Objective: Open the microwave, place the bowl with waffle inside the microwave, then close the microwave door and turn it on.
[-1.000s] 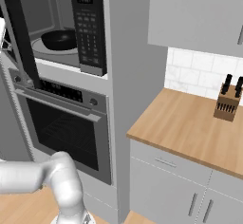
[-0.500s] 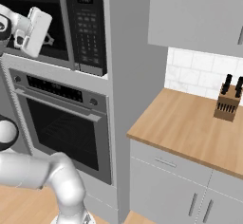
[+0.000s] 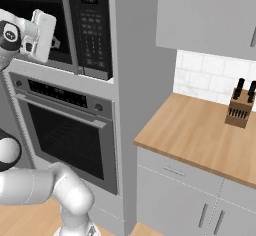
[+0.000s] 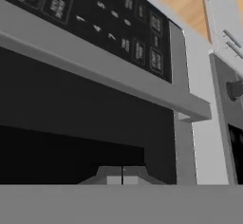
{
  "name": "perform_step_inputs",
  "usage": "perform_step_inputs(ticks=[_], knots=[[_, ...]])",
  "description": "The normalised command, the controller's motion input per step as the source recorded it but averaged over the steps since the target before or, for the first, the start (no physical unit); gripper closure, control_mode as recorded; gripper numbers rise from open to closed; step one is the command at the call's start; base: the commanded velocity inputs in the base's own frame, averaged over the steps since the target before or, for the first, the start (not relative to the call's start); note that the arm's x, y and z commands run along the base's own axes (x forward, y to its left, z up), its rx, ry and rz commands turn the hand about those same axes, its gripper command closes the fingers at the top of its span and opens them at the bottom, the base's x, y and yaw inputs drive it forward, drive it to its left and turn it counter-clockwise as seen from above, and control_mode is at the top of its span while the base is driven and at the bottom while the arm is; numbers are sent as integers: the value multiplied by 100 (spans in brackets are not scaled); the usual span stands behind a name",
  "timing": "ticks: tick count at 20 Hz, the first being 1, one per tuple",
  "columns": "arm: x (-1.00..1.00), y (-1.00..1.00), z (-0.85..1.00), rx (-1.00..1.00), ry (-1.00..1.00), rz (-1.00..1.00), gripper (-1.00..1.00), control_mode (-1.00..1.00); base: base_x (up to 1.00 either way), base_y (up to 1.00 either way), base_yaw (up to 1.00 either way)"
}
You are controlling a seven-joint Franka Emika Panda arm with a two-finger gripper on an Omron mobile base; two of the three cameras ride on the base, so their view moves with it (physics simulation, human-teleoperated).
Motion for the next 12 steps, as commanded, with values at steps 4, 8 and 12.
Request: perform_step_inputs(ticks=[4, 8, 12], knots=[[11, 58, -78, -6, -8, 13, 100, -100, 0, 0, 0], [-91, 100, -47, -6, -20, 9, 100, -100, 0, 0, 0], [-100, 52, -9, -1, -35, 3, 100, -100, 0, 0, 0]])
